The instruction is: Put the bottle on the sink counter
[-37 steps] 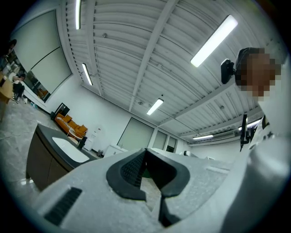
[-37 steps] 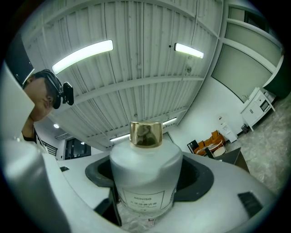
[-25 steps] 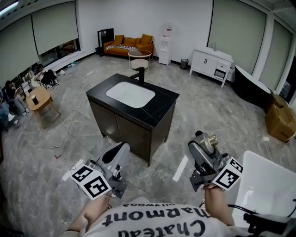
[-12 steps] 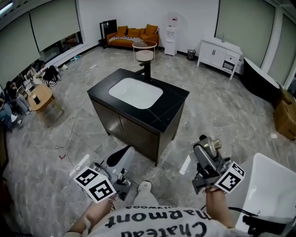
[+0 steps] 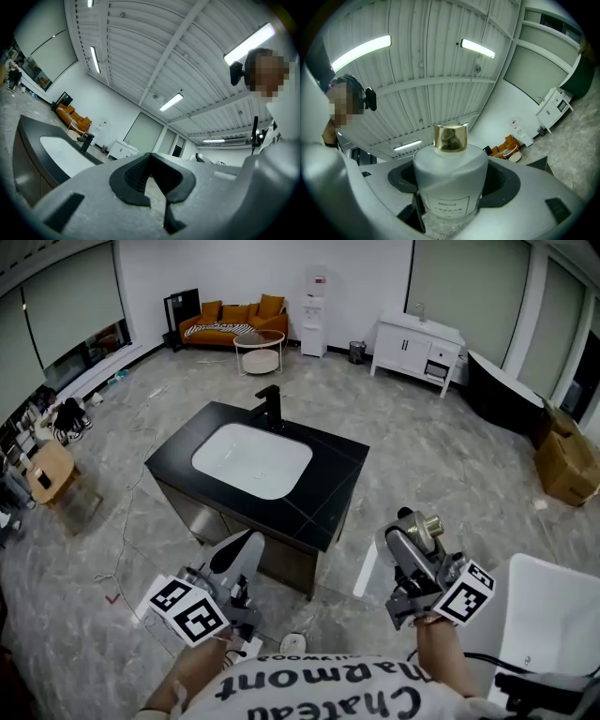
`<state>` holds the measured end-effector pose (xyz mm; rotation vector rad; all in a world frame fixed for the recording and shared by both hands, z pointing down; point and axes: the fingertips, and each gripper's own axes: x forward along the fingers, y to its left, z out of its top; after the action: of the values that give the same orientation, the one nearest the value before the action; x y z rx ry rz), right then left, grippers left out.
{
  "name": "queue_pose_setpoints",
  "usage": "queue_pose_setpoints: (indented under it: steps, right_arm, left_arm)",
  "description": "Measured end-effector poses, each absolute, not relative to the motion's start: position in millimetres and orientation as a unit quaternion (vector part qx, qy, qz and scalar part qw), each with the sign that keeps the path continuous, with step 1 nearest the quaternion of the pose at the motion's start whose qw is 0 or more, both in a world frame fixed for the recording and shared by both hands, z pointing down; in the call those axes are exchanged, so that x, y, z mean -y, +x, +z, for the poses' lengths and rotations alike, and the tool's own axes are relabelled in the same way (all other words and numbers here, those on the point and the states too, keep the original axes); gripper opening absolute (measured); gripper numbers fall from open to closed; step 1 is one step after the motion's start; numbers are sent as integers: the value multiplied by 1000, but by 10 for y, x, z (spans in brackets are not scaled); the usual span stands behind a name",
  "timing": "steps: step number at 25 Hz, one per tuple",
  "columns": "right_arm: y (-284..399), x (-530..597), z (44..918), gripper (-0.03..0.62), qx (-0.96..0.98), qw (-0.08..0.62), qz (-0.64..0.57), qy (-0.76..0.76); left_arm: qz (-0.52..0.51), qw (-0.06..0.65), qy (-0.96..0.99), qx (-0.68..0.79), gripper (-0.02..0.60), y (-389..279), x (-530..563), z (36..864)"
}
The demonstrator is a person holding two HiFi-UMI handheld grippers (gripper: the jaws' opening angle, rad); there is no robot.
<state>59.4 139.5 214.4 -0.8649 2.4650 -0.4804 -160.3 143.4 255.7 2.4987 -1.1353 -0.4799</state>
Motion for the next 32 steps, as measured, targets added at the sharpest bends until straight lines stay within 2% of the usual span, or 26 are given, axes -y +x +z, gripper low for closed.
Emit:
queue_pose_setpoints:
  steps: [16, 25, 32]
  right_arm:
    - [375, -51, 1927, 344, -875, 281, -165, -358]
    - [283, 266, 2166, 344, -874, 250, -190, -370]
    - [199, 777, 2310, 344, -888, 228, -209, -341]
  left_arm:
    - [-171, 159, 898, 374, 15, -2119, 238, 2322]
    - [-170, 213, 892, 360, 15, -2026, 576, 2651]
    - [-190, 193, 887, 374, 15, -1963, 933, 2662]
